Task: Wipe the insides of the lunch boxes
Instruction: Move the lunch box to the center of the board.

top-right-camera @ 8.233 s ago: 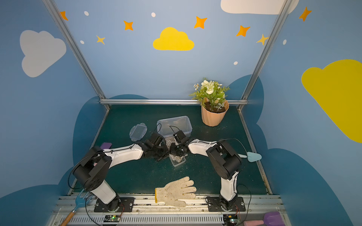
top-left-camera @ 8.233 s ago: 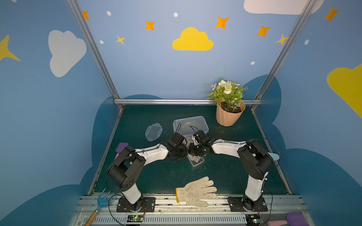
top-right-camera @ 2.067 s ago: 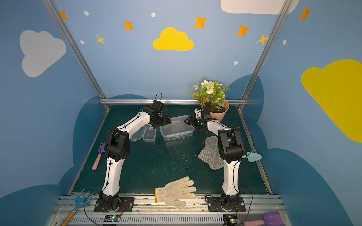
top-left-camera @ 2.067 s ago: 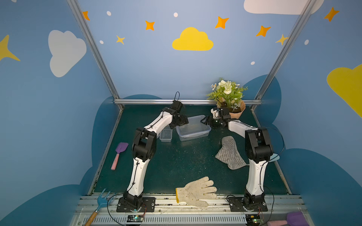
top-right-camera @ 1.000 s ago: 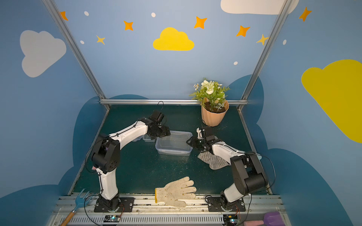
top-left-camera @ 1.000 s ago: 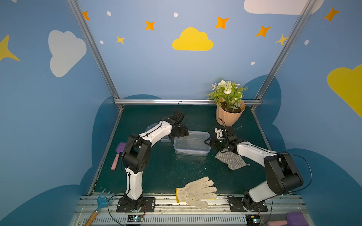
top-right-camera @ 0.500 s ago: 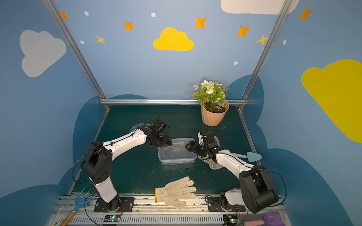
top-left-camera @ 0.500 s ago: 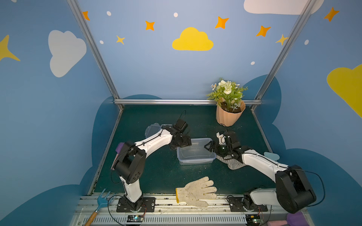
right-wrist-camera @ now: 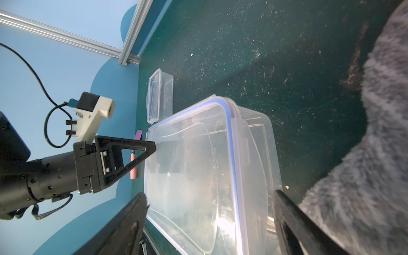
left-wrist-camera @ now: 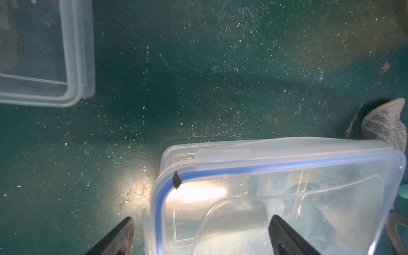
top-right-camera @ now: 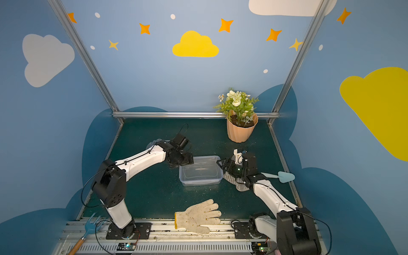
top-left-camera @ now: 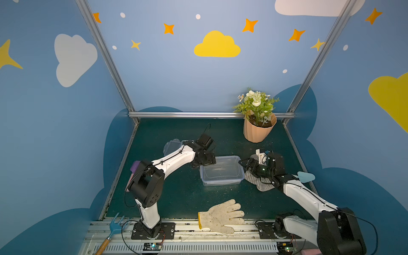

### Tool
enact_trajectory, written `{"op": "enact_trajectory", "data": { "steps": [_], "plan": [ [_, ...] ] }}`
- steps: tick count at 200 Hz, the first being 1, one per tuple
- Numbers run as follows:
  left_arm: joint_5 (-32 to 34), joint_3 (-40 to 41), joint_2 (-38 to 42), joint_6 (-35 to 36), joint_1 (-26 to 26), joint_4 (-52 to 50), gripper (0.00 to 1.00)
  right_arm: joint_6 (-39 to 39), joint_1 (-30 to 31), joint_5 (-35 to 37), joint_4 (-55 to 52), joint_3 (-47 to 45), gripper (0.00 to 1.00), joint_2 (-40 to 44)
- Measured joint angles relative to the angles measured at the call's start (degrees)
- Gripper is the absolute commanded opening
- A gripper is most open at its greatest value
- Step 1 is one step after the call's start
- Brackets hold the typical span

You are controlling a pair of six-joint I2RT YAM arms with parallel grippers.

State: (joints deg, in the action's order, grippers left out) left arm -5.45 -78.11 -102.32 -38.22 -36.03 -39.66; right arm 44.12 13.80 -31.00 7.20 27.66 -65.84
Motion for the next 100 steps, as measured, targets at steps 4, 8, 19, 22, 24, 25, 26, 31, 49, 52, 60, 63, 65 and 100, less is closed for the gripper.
{"op": "enact_trajectory", "data": {
  "steps": [4,8,19,22,24,25,26,31,49,52,60,63,65,100],
  "plan": [
    [0.0,0.0,0.0,-0.1,0.0,-0.1,0.95,0.5,-0.3,-0.4,0.7,-0.4,0.79,-0.2],
    [0.1,0.0,0.0,-0.2,0.0,-0.1,0.95,0.9,-0.5,-0.9,1.7,-0.9,0.75,-0.6],
    [0.3,0.0,0.2,-0.3,0.0,-0.3,0.95,2.0,-1.2,-2.0,4.4,-2.0,0.65,-2.1],
    [0.3,0.0,0.3,-0.4,0.0,-0.3,0.95,2.5,-1.4,-2.4,5.3,-2.4,0.63,-2.6],
    [0.3,0.0,0.4,-0.4,-0.1,-0.4,0.95,2.6,-1.5,-2.5,5.6,-2.5,0.61,-2.8],
    [0.4,0.0,0.4,-0.4,-0.1,-0.4,0.95,2.5,-1.5,-2.6,6.0,-2.6,0.6,-3.0],
    [0.4,0.0,0.5,-0.4,-0.1,-0.4,0.95,2.6,-1.6,-2.7,6.2,-2.7,0.59,-3.1],
    [0.5,0.0,0.7,-0.5,-0.2,-0.4,0.95,3.5,-1.8,-3.1,7.4,-3.2,0.56,-3.8],
    [0.8,0.0,1.6,-0.9,-0.6,-0.5,0.95,5.3,-2.5,-4.2,10.9,-4.9,0.49,-5.4],
    [0.8,0.0,1.7,-0.9,-0.8,-0.5,0.95,5.3,-2.6,-4.3,11.4,-5.2,0.48,-5.5],
    [0.9,0.0,1.9,-1.1,-1.0,-0.6,0.95,5.9,-2.8,-4.4,12.5,-5.7,0.46,-5.5],
    [0.9,0.0,2.0,-1.1,-1.2,-0.6,0.95,6.3,-2.9,-4.5,13.0,-5.9,0.46,-5.5],
    [0.9,0.0,2.0,-1.1,-1.2,-0.6,0.95,6.2,-2.9,-4.5,13.3,-6.0,0.46,-5.5],
    [1.0,0.0,2.0,-1.5,-2.3,-1.4,0.95,8.2,-3.3,-4.6,17.8,-8.1,0.41,-5.5]
  ]
}}
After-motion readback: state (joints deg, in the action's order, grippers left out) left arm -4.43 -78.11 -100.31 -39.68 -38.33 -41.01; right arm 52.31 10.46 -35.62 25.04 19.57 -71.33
